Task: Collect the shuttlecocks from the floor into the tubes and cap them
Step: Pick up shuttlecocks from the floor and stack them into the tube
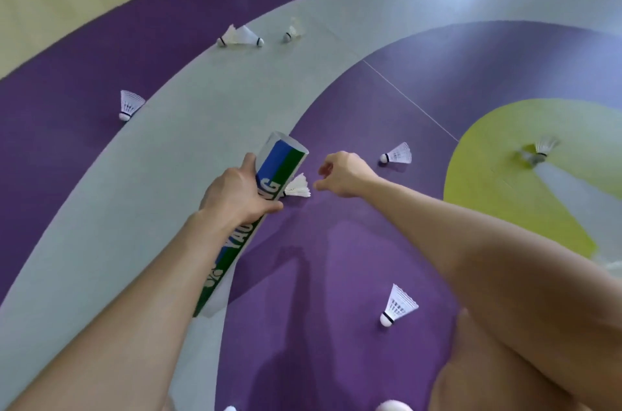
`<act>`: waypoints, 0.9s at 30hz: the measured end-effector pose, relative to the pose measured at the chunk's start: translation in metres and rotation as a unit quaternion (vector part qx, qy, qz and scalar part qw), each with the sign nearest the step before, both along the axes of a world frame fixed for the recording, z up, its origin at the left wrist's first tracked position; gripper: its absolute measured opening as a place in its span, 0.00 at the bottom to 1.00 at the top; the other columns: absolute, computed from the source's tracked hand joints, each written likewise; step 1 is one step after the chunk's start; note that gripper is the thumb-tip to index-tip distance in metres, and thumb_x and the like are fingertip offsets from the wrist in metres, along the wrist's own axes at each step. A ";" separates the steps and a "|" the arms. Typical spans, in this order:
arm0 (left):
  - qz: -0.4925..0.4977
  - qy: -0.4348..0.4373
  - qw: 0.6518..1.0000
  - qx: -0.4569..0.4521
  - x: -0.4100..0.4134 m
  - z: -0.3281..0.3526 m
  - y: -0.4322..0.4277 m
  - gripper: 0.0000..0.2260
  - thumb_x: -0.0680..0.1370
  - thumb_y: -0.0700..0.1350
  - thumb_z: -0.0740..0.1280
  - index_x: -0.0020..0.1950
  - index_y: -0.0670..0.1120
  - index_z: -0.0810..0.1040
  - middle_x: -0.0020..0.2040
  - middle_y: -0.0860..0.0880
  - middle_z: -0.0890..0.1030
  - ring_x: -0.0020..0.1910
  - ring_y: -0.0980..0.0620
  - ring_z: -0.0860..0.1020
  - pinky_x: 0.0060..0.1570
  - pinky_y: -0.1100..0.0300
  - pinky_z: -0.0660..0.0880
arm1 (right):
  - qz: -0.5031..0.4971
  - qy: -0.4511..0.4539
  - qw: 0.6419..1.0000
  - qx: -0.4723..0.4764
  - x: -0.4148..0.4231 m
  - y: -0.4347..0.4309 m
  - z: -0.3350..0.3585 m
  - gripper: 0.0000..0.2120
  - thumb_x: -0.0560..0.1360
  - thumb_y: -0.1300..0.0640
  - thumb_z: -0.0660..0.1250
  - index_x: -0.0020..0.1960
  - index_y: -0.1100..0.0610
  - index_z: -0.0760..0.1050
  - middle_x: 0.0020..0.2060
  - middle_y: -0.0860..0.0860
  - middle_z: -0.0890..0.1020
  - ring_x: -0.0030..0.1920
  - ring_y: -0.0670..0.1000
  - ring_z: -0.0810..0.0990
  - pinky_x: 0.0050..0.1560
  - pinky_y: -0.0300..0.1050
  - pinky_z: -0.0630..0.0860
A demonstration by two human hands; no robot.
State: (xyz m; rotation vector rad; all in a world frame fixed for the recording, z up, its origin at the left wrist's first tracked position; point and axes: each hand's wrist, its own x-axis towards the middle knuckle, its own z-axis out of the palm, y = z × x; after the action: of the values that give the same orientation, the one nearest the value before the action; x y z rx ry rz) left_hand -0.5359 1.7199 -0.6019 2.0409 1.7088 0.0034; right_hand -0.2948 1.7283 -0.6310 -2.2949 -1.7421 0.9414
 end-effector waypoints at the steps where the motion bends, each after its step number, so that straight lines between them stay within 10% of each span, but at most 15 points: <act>1: 0.005 -0.006 1.000 -0.007 -0.010 -0.002 0.000 0.36 0.69 0.66 0.82 0.63 0.52 0.66 0.51 0.45 0.85 0.51 0.39 0.85 0.51 0.45 0.83 | -0.010 0.010 1.000 0.006 -0.003 0.009 -0.008 0.18 0.72 0.47 0.78 0.59 0.52 0.82 0.53 0.49 0.86 0.51 0.52 0.84 0.52 0.46 0.82; 17: 0.066 0.039 0.995 -0.064 -0.107 0.006 -0.035 0.31 0.68 0.66 0.82 0.61 0.60 0.68 0.47 0.57 0.84 0.44 0.52 0.84 0.46 0.50 0.84 | -0.155 0.012 0.981 -0.118 -0.060 0.049 -0.107 0.28 0.66 0.34 0.79 0.48 0.57 0.77 0.40 0.52 0.78 0.35 0.53 0.76 0.42 0.44 0.73; 27: 0.056 0.112 0.991 -0.048 -0.118 -0.018 -0.018 0.34 0.68 0.66 0.82 0.63 0.58 0.67 0.48 0.54 0.83 0.45 0.47 0.84 0.47 0.49 0.84 | -0.122 0.224 0.943 0.214 -0.066 0.058 0.004 0.07 0.77 0.60 0.69 0.51 0.51 0.84 0.42 0.46 0.84 0.45 0.51 0.84 0.41 0.41 0.77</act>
State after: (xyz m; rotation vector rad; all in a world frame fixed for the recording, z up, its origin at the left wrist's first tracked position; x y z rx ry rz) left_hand -0.6539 1.7016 -0.6194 1.9322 1.9178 -0.2768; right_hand -0.3607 1.7864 -0.6267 -1.7907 -1.2848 0.8483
